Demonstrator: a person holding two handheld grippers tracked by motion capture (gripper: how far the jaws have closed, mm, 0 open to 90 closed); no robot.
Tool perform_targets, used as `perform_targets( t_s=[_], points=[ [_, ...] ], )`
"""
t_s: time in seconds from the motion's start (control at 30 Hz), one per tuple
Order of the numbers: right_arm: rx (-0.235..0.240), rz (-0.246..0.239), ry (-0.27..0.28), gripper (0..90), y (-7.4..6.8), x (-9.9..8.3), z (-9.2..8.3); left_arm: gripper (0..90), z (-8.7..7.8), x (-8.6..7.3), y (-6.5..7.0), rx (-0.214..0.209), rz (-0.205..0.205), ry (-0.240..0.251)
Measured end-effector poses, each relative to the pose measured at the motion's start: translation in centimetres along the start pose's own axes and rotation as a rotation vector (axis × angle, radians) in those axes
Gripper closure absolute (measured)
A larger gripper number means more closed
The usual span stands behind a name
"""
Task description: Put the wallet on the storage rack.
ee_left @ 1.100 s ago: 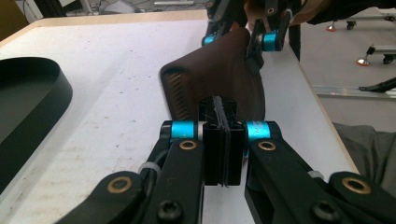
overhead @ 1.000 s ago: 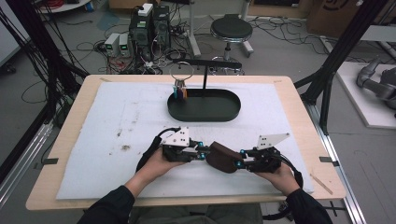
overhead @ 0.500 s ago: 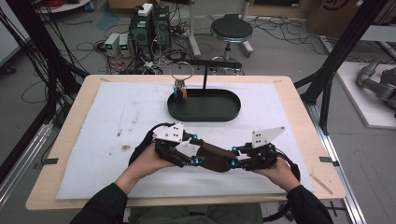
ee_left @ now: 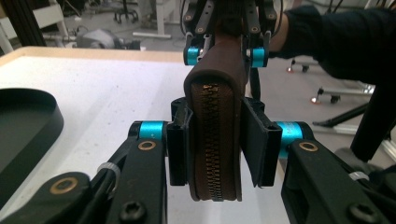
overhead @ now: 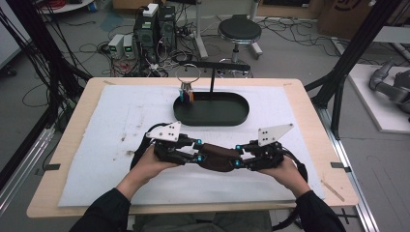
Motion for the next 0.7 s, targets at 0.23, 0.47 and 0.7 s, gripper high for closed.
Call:
perform_targets(
  t_s=[0.23,0.47,0.7],
  points=[
    [-0.064,0.068,0.116,53.6,0.7,-0.1,-1.4,67.0,-1.1,0.0,-0.4,0.001,-0.033,0.127],
    [-0.056,0.088,0.158,50.9,0.5,0.3,-0.8,67.0,-1.4,0.1,-0.4,-0.010,-0.042,0.176],
    [-0.041,0.067,0.179,66.5,0.5,0.7,-0.3,66.0,-1.4,0.0,-0.4,-0.009,-0.043,0.176]
  ],
)
Point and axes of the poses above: each handheld gripper's, and its own axes: z roughly forward along the jaws, x roughly out of its top, y roughly to its right, the point moved 2 cm from there along z, roughly forward along the jaws, and after that the axes turned 8 degrees about -z, right-handed, at the moved point
